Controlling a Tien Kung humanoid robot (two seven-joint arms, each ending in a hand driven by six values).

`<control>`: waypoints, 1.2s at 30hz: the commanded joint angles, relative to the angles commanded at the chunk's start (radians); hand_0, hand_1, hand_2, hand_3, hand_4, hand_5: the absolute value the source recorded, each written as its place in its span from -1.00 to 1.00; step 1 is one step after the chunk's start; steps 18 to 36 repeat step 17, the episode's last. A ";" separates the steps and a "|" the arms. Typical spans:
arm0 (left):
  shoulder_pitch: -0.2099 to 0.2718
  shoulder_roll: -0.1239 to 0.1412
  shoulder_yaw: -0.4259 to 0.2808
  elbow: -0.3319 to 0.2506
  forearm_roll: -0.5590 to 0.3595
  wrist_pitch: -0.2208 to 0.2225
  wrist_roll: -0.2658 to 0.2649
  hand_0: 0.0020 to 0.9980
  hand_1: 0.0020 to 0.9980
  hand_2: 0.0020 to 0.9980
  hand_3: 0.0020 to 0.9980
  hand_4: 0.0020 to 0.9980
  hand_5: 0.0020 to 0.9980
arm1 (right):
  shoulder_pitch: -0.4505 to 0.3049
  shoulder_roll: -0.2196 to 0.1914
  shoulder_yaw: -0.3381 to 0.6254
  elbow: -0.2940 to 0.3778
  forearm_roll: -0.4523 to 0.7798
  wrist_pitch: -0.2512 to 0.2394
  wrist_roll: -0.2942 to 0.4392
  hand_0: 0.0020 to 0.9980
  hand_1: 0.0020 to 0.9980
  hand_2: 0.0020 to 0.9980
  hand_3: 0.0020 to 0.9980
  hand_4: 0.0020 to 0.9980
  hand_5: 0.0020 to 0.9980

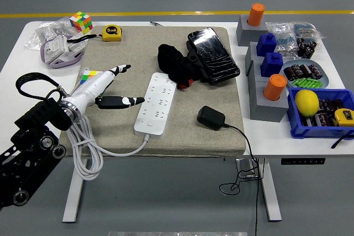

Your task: Pull the plug out and thorw away

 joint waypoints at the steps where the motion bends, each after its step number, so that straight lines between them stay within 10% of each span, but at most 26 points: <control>1: -0.002 0.000 0.001 0.000 0.000 0.000 0.000 0.91 0.96 0.92 1.00 1.00 0.28 | -0.001 0.001 0.002 -0.001 -0.001 0.001 0.000 0.14 0.30 0.34 0.14 0.94 0.02; 36: -0.003 -0.003 0.000 0.001 0.001 -0.005 0.005 0.91 0.94 0.91 1.00 1.00 0.26 | 0.000 0.005 0.011 0.000 -0.002 0.002 0.002 0.14 0.30 0.34 0.14 0.94 0.03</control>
